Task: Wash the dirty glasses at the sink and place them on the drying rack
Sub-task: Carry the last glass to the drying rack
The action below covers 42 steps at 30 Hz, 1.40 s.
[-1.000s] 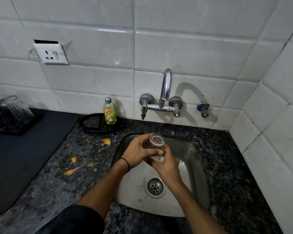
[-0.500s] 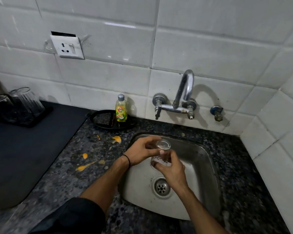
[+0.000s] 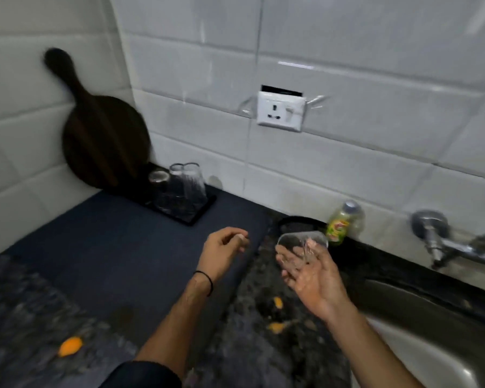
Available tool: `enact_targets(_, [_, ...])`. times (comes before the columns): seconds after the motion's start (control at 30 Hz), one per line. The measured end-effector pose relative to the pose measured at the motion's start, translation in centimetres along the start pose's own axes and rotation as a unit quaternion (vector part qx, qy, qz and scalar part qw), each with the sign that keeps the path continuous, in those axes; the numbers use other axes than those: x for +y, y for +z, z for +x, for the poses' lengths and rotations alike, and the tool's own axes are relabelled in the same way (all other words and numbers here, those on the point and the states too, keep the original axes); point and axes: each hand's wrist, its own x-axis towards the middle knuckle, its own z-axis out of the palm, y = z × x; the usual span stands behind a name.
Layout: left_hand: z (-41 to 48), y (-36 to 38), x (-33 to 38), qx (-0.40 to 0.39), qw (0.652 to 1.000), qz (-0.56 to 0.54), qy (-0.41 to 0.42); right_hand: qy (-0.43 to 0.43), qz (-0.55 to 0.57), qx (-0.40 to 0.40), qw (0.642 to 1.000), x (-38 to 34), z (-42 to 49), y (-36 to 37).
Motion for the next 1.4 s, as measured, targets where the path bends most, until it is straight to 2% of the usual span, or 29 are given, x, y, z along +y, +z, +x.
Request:
enact_targets(0.1, [2.5, -7.1, -1.5, 0.086, 0.995, 0.025, -0.04, 0.014, 0.038, -0.002, 0.999, 1.6, 5.0, 6.9])
enact_targets(0.2, [5.3, -12.8, -3.4, 0.131, 0.985, 0.082, -0.072, 0.017, 0.03, 0.027, 0.999, 3.2, 9.9, 13.0])
enact_targets(0.33, [8.3, -17.5, -4.9, 0.152, 0.969, 0.173, -0.09, -0.003, -0.059, 0.032, 0.998, 5.1, 16.1, 18.6])
enact_targets(0.43, [10.0, -19.4, -6.0, 0.127, 0.959, 0.233, -0.102, -0.062, -0.163, 0.063, 0.983, 6.9, 20.0, 20.9])
enact_targets(0.53, [11.4, -20.5, -7.8, 0.112, 0.944, 0.295, -0.097, -0.155, -0.273, 0.134, 0.94, 9.2, 22.7, 21.7])
enact_targets(0.63, [12.3, -20.8, -9.8, 0.112, 0.922, 0.363, -0.068, -0.216, -0.384, 0.154, 0.884, 10.8, 24.4, 21.7])
enact_targets(0.7, [12.9, -20.6, -11.1, 0.103, 0.915, 0.385, -0.059, -0.24, -0.425, 0.147, 0.86, 11.6, 25.2, 21.8])
enact_targets(0.83, [12.8, -19.5, -13.1, 0.054, 0.915, 0.39, -0.093, -0.271, -0.471, 0.148, 0.827, 13.1, 26.2, 22.2])
enact_targets(0.97, [12.0, -18.5, -14.4, 0.07, 0.905, 0.414, -0.07, -0.286, -0.52, 0.151, 0.79, 14.3, 26.8, 22.1])
enact_targets(1.4, [12.0, -18.2, -14.4, 0.075, 0.897, 0.43, -0.068, -0.275, -0.595, 0.111, 0.747, 14.6, 27.9, 20.7])
